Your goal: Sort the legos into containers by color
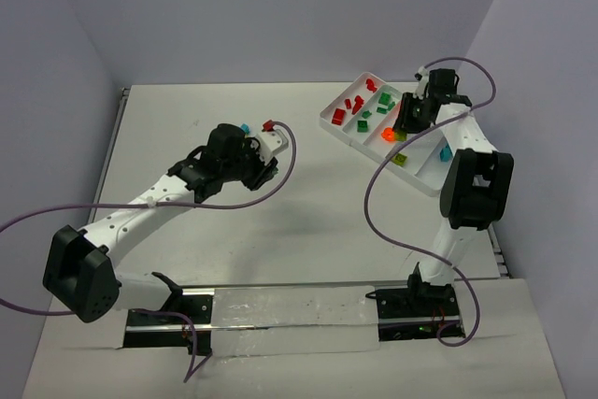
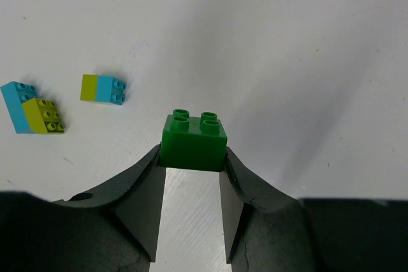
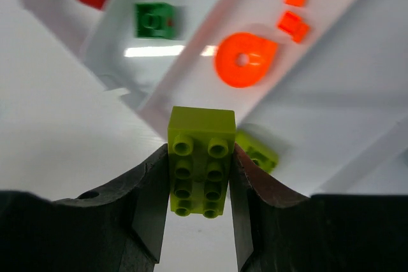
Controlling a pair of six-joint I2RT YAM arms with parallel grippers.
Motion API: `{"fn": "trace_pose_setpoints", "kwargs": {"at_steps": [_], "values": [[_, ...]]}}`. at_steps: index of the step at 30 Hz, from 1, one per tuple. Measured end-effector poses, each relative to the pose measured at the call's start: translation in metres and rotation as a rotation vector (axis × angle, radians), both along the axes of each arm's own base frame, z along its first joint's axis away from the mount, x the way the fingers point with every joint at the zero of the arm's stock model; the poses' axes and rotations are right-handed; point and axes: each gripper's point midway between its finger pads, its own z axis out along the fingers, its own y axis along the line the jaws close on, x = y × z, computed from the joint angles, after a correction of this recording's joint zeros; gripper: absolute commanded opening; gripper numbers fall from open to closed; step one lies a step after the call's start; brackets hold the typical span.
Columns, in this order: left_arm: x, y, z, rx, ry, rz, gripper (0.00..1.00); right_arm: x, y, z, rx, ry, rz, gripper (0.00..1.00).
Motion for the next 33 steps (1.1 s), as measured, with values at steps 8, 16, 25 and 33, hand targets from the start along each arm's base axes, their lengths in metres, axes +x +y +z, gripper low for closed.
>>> {"fn": "trace_pose_setpoints", "kwargs": {"at_steps": [8,16,25,33], "values": [[0.011,-0.004,0.006,0.001,-0.013,0.016,0.0,-0.013,-0.046,-0.054,-0.184,0.159,-0.084,0.01],[0.012,-0.005,0.005,0.001,-0.01,0.018,0.0,-0.016,-0.061,-0.06,-0.252,0.18,-0.097,0.13],[0.013,-0.005,0.002,0.006,0.0,0.019,0.0,-0.027,-0.063,-0.081,-0.262,0.242,-0.093,0.3],[0.013,-0.005,0.002,0.006,0.0,0.02,0.0,-0.032,-0.063,-0.085,-0.261,0.255,-0.091,0.45]]}}
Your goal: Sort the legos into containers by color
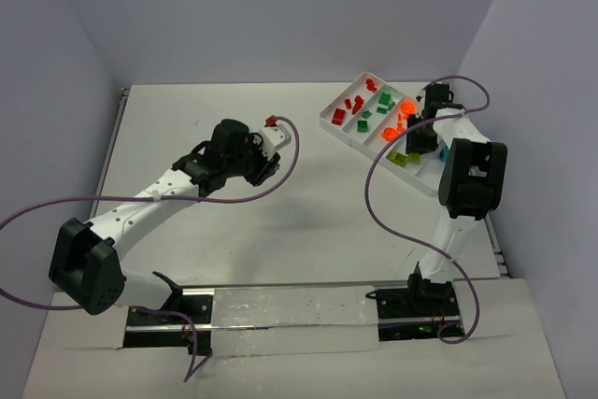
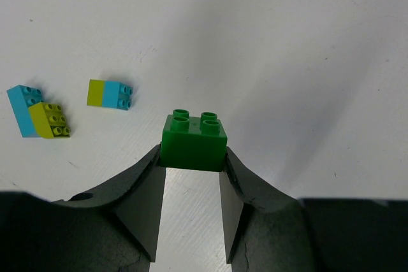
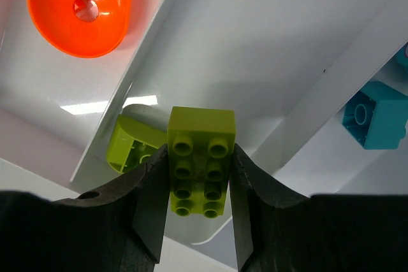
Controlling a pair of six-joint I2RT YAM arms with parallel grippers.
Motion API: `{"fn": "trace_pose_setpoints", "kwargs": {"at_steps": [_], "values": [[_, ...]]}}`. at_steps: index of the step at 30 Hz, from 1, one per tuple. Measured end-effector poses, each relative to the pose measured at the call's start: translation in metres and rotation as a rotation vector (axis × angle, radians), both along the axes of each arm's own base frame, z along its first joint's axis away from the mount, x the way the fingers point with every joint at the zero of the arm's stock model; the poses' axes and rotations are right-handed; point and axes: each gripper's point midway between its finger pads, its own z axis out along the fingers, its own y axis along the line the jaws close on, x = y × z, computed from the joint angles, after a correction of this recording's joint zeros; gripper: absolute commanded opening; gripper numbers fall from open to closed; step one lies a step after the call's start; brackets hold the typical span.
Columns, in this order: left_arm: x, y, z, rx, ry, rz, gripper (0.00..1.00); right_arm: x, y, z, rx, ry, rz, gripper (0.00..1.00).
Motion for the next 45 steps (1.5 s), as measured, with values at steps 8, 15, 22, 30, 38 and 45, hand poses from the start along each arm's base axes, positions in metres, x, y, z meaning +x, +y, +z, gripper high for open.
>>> {"fn": "trace_pose_setpoints", "kwargs": {"at_steps": [8,15,22,30,38,45], "values": [[0.0,0.0,-0.001,-0.004,0.008,0.006,0.0,-0.007,0.001,-0.004,0.002,0.025,0.005,0.77],[0.002,0.005,0.0,-0.036,0.038,0.013,0.0,-0.015,0.011,0.004,0.049,0.039,0.025,0.79],[0.0,0.013,0.019,-0.177,0.113,0.007,0.0,-0.014,0.092,0.097,0.292,-0.166,0.216,0.8],[-0.024,-0.001,0.048,-0.369,0.225,-0.097,0.0,-0.094,0.301,0.191,0.781,-0.21,0.769,0.87],[-0.029,-0.002,0.044,-0.365,0.228,-0.109,0.0,-0.15,0.368,0.174,0.958,0.025,0.884,0.87],[-0.035,-0.008,0.037,-0.331,0.211,-0.133,0.0,-0.146,0.381,0.17,0.982,0.074,0.874,0.87]]}}
